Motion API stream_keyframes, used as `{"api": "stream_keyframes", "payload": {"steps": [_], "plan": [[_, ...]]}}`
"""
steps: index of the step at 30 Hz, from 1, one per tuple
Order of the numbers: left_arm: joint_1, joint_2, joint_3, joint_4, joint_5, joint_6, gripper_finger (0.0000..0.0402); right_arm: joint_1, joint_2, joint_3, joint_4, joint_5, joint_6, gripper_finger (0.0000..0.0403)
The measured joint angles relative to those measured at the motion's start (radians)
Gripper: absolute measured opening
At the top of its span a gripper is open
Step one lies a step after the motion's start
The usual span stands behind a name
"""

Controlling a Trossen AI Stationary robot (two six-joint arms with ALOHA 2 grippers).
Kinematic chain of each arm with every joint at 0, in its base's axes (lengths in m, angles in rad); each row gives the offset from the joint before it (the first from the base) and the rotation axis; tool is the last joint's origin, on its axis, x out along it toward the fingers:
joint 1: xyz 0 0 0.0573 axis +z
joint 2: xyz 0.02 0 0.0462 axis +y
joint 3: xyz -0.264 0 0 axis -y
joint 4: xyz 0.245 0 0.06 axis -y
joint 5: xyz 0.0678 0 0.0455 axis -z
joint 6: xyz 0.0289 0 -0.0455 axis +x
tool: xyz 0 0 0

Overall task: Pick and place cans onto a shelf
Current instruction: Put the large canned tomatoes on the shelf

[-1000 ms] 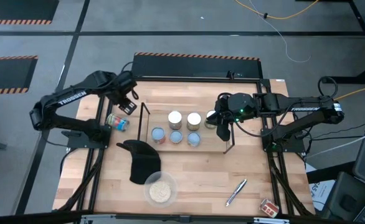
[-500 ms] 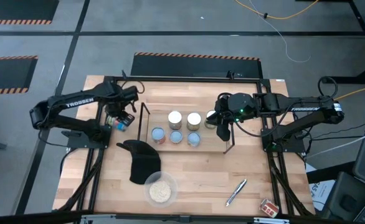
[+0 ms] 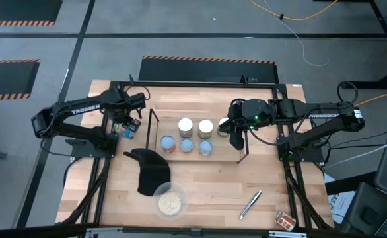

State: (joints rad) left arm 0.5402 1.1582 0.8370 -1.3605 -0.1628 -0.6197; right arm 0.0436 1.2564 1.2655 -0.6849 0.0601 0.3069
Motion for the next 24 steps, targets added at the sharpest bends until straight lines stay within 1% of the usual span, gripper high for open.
{"api": "stream_keyframes", "payload": {"steps": [7, 13, 15, 24], "plan": [[0.128, 0.000, 0.000, 0.029, -0.004, 0.048, 0.0141, 0.000, 0.000, 0.000, 0.000, 0.000, 0.000, 0.0074], [0.252, 0.000, 0.000, 0.103, 0.087, 0.132, 0.0141, 0.000, 0.000, 0.000, 0.000, 0.000, -0.001, 0.0074], [0.292, 0.000, 0.000, 0.115, 0.103, 0.150, 0.0141, 0.000, 0.000, 0.000, 0.000, 0.000, -0.005, 0.0074], [0.461, 0.000, 0.000, 0.133, 0.100, 0.175, 0.0141, 0.000, 0.000, 0.000, 0.000, 0.000, -0.028, 0.0075]]}}
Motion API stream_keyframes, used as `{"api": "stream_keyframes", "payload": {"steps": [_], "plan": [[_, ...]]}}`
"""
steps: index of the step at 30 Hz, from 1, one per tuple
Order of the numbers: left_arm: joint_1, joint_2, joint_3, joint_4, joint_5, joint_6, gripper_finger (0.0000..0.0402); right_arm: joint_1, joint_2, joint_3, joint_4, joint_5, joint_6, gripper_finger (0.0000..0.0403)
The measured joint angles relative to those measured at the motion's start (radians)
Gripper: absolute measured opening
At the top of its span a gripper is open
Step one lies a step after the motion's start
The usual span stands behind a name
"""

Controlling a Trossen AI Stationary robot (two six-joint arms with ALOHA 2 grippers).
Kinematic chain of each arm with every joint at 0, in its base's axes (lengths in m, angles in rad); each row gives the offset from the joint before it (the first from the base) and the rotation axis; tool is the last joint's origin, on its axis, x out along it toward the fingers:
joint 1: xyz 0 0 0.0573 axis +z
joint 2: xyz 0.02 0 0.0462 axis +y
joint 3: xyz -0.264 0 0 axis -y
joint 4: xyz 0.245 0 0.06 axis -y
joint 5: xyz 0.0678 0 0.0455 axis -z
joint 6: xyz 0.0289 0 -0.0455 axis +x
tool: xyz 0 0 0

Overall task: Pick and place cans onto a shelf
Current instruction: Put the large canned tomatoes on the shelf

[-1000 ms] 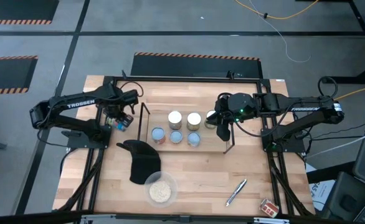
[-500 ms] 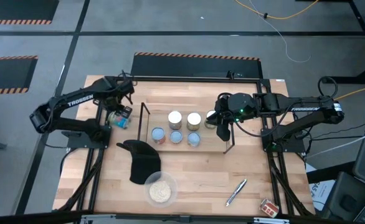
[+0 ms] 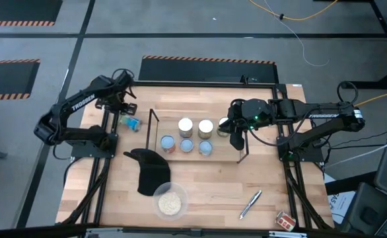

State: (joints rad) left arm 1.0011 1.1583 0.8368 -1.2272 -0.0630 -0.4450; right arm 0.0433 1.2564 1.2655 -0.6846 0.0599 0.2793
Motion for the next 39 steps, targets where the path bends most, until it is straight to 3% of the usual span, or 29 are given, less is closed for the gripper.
{"api": "stream_keyframes", "payload": {"steps": [10, 27, 34, 39], "plan": [[0.082, 0.017, 0.000, 0.191, 0.100, 0.037, 0.0141, 0.000, 0.000, 0.000, 0.000, 0.000, -0.003, 0.0074], [0.176, 0.196, 0.000, 0.215, 0.088, 0.120, 0.0141, 0.000, 0.000, 0.000, 0.000, 0.000, 0.000, 0.0075], [0.193, 0.211, 0.000, 0.216, 0.214, 0.164, 0.0141, 0.000, 0.000, 0.000, 0.000, 0.000, 0.000, 0.0074], [0.192, 0.211, 0.000, 0.213, 0.223, 0.168, 0.0141, 0.000, 0.000, 0.000, 0.000, 0.000, 0.000, 0.0074]]}}
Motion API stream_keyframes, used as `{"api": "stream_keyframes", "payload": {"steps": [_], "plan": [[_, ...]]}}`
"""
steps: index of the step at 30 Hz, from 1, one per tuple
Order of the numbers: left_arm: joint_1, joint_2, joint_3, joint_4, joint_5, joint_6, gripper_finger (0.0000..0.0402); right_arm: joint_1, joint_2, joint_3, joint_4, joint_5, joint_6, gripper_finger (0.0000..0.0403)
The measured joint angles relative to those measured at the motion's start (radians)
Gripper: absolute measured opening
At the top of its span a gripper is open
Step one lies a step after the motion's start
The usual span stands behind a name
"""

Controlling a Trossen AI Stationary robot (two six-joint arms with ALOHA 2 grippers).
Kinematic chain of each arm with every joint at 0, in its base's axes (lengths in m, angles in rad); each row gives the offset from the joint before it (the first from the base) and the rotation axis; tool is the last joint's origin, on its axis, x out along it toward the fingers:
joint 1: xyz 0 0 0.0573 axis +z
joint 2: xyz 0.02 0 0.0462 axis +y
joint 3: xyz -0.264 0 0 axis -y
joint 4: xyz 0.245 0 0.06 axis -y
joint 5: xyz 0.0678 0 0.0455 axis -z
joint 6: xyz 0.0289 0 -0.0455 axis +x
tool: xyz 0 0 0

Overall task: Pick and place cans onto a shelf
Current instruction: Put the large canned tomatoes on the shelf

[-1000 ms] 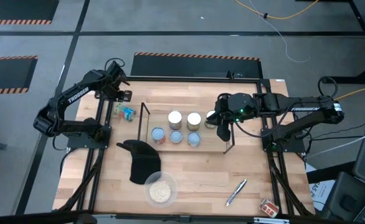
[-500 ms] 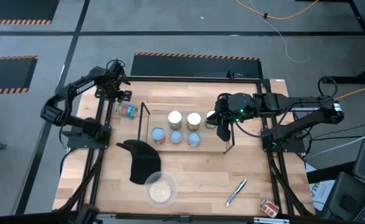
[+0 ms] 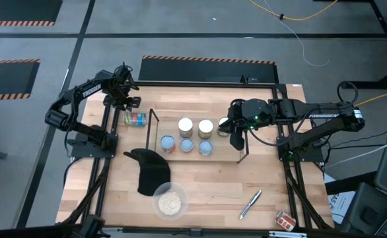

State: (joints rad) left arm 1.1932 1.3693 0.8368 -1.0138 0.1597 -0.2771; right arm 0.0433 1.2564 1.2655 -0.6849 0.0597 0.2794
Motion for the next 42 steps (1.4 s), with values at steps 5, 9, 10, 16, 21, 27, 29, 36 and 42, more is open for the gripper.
{"api": "stream_keyframes", "payload": {"steps": [5, 9, 10, 16, 21, 27, 29, 36, 42], "plan": [[0.000, -0.007, 0.000, -0.041, -0.004, 0.000, 0.0141, 0.000, 0.000, 0.000, 0.000, 0.000, 0.000, 0.0075], [0.001, -0.027, 0.000, -0.141, -0.058, 0.000, 0.0141, 0.000, 0.000, 0.000, 0.000, 0.000, -0.001, 0.0074], [0.001, -0.032, 0.000, -0.174, -0.069, 0.000, 0.0141, 0.000, 0.000, 0.000, 0.000, 0.000, -0.001, 0.0074], [-0.012, -0.048, -0.022, -0.245, -0.089, -0.032, 0.0141, 0.000, 0.000, 0.000, 0.000, 0.000, 0.000, 0.0074], [-0.045, -0.048, -0.119, -0.166, -0.007, -0.030, 0.0141, 0.000, 0.000, 0.000, 0.000, 0.000, 0.003, 0.0074], [-0.051, -0.048, -0.190, -0.136, 0.026, 0.001, 0.0141, 0.000, 0.000, 0.000, 0.000, 0.000, 0.003, 0.0074], [-0.050, -0.050, -0.189, -0.137, 0.016, 0.006, 0.0141, 0.000, 0.000, 0.000, 0.000, 0.000, 0.002, 0.0075], [-0.046, -0.109, -0.111, -0.209, 0.066, 0.052, 0.0141, 0.000, 0.000, 0.000, 0.000, 0.000, 0.003, 0.0075], [-0.047, -0.190, -0.066, -0.282, 0.117, 0.050, 0.0141, 0.000, 0.000, 0.000, -0.001, 0.000, 0.004, 0.0075]]}}
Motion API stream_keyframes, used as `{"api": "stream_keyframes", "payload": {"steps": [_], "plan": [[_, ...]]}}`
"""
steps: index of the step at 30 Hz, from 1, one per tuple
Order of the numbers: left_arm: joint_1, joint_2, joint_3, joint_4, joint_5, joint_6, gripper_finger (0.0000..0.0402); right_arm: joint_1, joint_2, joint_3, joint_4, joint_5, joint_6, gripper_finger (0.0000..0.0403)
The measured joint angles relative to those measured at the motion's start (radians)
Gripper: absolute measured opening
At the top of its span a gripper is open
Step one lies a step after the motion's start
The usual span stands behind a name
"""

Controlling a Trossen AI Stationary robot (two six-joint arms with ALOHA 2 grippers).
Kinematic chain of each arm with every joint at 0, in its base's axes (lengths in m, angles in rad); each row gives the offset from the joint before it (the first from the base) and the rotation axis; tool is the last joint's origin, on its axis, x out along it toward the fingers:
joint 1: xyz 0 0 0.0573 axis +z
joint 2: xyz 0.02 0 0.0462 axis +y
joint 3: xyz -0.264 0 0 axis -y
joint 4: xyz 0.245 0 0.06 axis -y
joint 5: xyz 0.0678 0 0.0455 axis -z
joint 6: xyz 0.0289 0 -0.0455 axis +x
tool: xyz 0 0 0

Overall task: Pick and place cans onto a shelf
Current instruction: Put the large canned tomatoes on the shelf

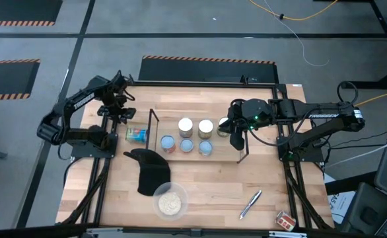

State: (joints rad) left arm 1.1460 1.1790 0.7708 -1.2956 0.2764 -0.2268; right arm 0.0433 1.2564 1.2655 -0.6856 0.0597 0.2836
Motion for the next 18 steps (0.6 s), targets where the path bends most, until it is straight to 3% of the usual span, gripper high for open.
{"api": "stream_keyframes", "payload": {"steps": [4, 9, 12, 18], "plan": [[-0.018, -0.039, -0.066, 0.013, -0.003, -0.032, 0.0141, 0.000, 0.000, 0.000, 0.000, 0.000, 0.000, 0.0074], [-0.050, -0.061, -0.145, 0.120, 0.064, -0.062, 0.0141, 0.000, 0.000, 0.000, 0.000, 0.000, -0.001, 0.0074], [-0.063, -0.062, -0.169, 0.153, 0.118, -0.068, 0.0141, 0.000, 0.000, 0.000, 0.000, 0.000, -0.001, 0.0074], [-0.078, -0.062, -0.180, 0.172, 0.135, -0.085, 0.0141, 0.000, 0.000, 0.000, 0.000, 0.000, 0.000, 0.0074]]}}
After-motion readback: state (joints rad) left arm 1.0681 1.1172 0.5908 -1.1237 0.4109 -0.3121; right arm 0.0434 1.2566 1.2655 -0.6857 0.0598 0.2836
